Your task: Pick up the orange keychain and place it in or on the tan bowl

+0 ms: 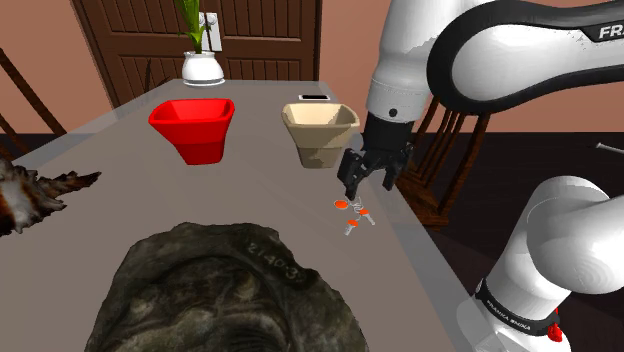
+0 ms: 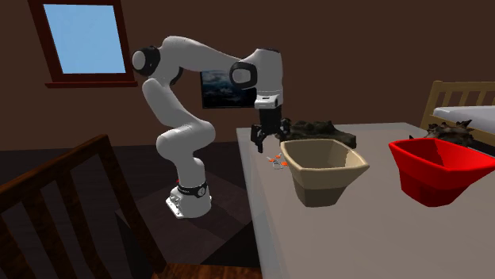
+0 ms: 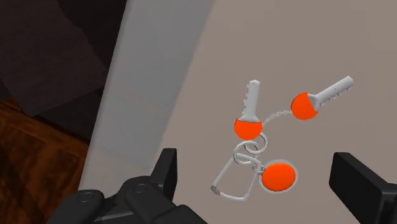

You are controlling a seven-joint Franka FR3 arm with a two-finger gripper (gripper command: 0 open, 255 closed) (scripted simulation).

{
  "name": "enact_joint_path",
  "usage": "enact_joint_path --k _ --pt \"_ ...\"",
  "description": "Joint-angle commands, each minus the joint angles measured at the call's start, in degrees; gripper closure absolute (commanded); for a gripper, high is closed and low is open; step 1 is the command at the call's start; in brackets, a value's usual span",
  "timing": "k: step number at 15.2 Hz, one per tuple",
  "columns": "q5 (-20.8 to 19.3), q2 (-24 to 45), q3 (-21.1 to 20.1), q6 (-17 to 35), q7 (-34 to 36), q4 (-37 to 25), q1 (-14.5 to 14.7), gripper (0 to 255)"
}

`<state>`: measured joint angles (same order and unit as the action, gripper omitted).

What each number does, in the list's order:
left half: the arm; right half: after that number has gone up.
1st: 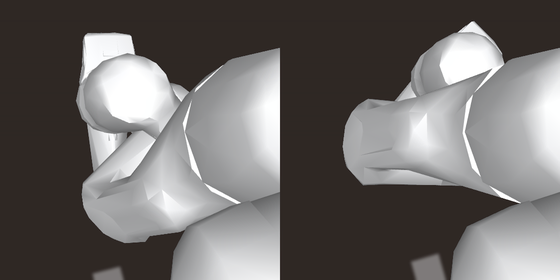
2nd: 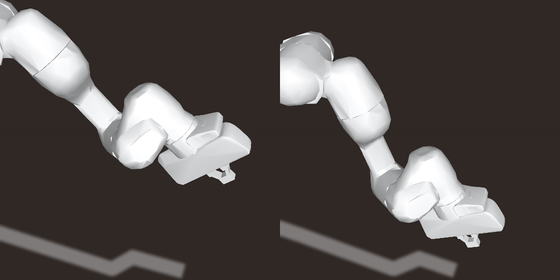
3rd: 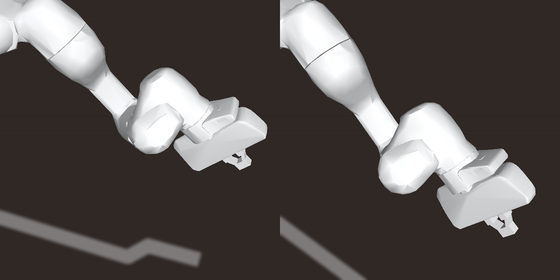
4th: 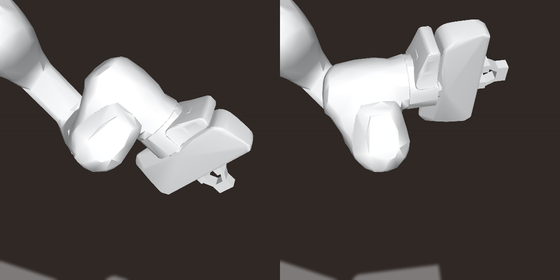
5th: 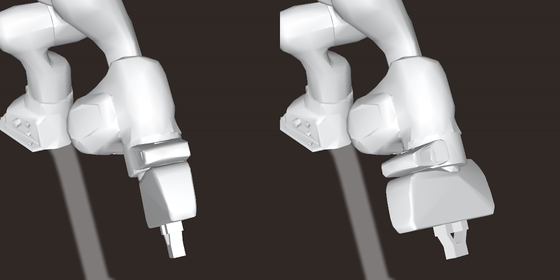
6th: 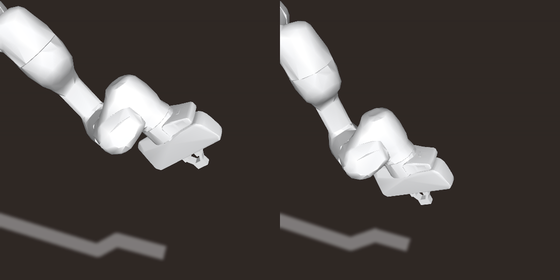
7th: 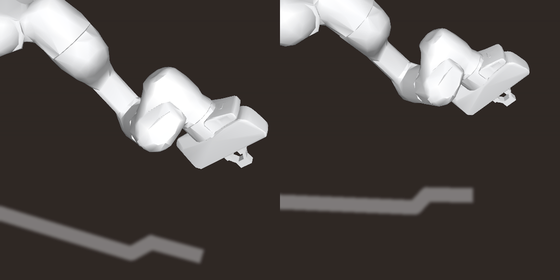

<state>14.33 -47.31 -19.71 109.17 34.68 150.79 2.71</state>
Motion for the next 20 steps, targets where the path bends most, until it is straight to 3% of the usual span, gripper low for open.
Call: enact_joint_path --k 1,7,15,16,20 --pt "0.87 0.67 -1.01 1.51 1.34 0.55 0.07 0" --pt "1.96 2.42 -2.39 7.25 1.2 4.55 0.34 0" --pt "1.96 2.41 -2.39 7.24 1.19 4.55 0.34 0" --pt "1.96 2.41 -2.39 7.24 1.19 4.55 0.34 255" --pt "1.96 2.68 -2.49 7.35 1.27 4.39 0.29 255"
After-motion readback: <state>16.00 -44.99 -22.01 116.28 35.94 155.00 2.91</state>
